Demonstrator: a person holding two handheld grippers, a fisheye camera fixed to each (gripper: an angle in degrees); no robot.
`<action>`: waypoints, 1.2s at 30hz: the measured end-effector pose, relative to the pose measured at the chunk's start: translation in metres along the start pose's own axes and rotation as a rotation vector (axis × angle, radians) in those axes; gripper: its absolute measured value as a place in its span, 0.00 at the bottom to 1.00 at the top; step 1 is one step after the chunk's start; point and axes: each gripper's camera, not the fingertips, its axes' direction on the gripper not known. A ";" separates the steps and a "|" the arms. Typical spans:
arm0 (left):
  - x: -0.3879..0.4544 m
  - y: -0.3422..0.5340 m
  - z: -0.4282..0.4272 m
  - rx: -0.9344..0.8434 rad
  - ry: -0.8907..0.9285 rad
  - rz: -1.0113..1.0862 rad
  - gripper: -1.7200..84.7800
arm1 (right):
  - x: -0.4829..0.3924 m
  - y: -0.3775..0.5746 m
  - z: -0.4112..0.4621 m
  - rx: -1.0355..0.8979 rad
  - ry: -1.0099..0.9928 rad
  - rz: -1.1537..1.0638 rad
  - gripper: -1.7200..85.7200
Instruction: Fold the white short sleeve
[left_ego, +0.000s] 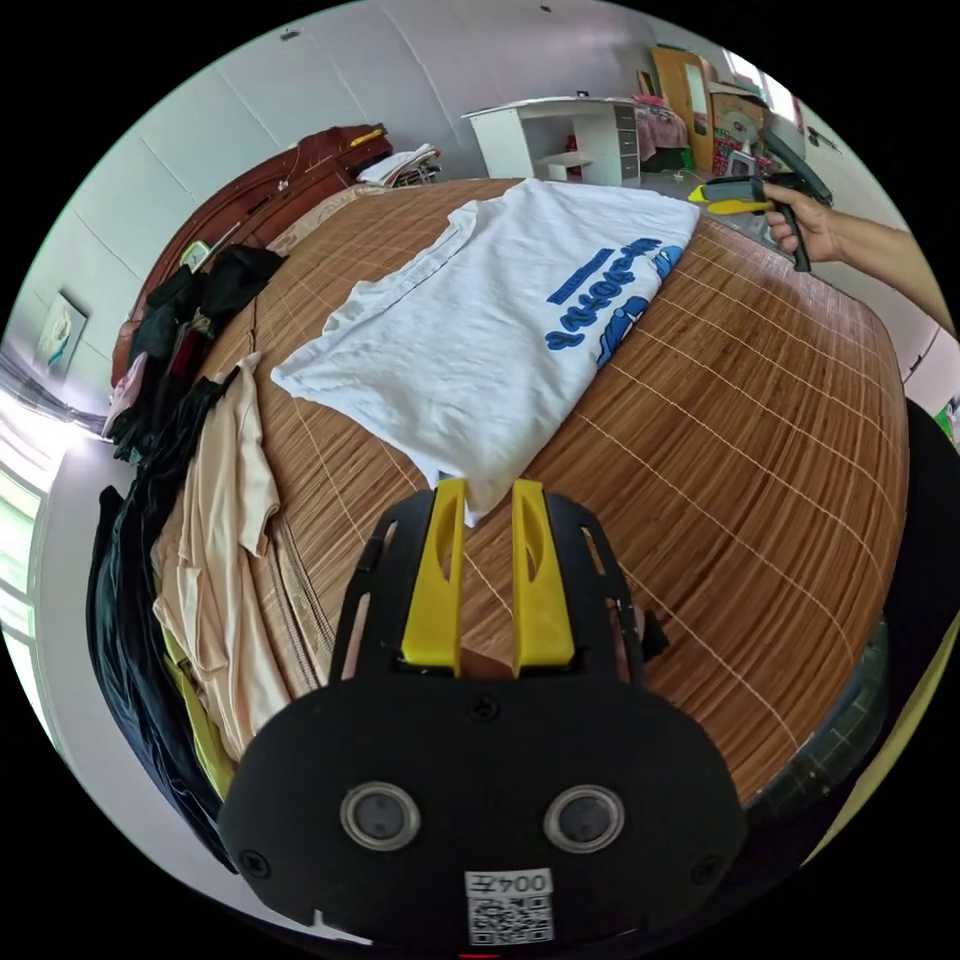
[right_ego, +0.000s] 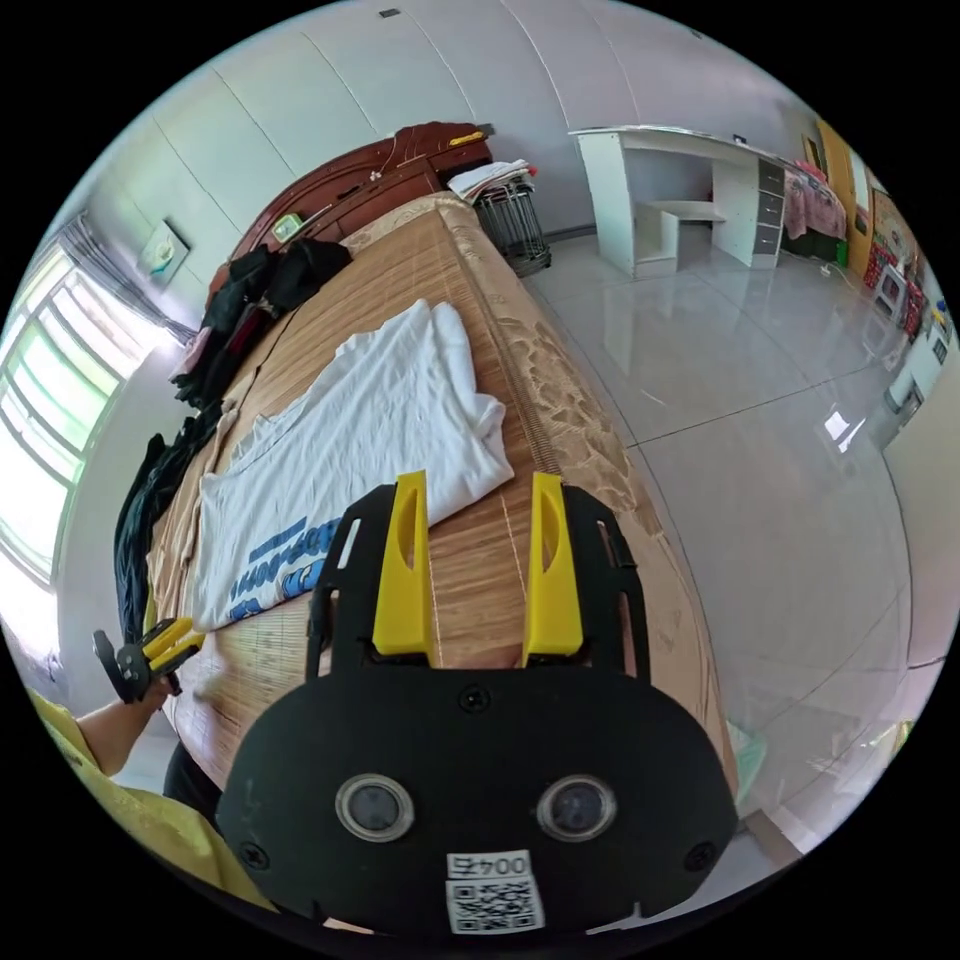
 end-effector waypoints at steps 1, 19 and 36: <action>-0.003 0.004 -0.008 0.008 -0.002 0.005 0.08 | -0.001 -0.002 0.005 0.011 -0.026 -0.019 0.18; -0.118 0.179 -0.192 -0.094 0.001 0.013 0.03 | -0.114 0.056 -0.032 -0.240 -0.194 0.032 0.07; -0.102 0.206 -0.312 -0.239 -0.104 -0.041 0.04 | -0.287 0.036 -0.162 -0.427 0.164 -0.372 0.05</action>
